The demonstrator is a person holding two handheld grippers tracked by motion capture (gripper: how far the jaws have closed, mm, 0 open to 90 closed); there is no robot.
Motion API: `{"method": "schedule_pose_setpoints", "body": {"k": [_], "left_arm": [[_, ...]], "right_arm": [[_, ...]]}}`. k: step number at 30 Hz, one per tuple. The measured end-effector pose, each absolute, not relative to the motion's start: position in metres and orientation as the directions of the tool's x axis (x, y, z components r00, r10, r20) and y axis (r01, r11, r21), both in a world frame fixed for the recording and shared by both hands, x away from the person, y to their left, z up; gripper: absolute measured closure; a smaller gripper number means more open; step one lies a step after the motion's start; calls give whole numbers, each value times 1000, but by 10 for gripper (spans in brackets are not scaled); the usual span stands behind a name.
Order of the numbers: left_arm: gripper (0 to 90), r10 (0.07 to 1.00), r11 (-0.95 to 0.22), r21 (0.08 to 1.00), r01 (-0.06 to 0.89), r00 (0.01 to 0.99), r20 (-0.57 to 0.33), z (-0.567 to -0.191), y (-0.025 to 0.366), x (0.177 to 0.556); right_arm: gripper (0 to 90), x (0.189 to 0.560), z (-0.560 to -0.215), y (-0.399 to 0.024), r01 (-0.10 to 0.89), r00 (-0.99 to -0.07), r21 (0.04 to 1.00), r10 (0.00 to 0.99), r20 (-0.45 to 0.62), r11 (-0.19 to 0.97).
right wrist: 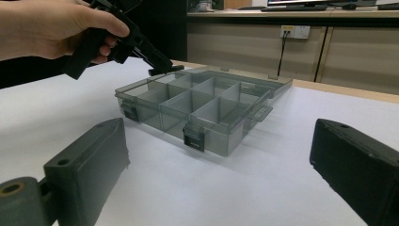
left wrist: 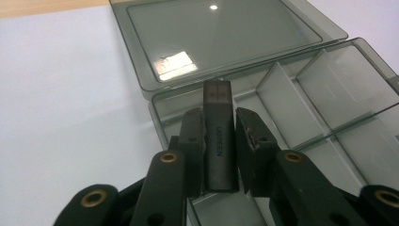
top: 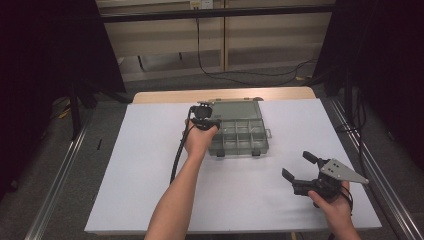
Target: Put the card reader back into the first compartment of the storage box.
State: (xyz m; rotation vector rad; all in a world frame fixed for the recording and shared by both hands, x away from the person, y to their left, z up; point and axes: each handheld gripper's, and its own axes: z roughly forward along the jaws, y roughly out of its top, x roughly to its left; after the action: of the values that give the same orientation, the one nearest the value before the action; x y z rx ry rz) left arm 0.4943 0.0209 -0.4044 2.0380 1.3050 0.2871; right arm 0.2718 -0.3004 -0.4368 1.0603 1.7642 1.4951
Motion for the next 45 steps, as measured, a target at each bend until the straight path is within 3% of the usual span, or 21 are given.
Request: {"method": "schedule_pose_setpoints", "body": {"k": [45], "left_arm": [[730, 897, -236, 656, 716, 420, -135, -414, 12, 497]], "right_arm": [[40, 272, -436, -301, 190, -513, 981, 856, 59, 47]]}}
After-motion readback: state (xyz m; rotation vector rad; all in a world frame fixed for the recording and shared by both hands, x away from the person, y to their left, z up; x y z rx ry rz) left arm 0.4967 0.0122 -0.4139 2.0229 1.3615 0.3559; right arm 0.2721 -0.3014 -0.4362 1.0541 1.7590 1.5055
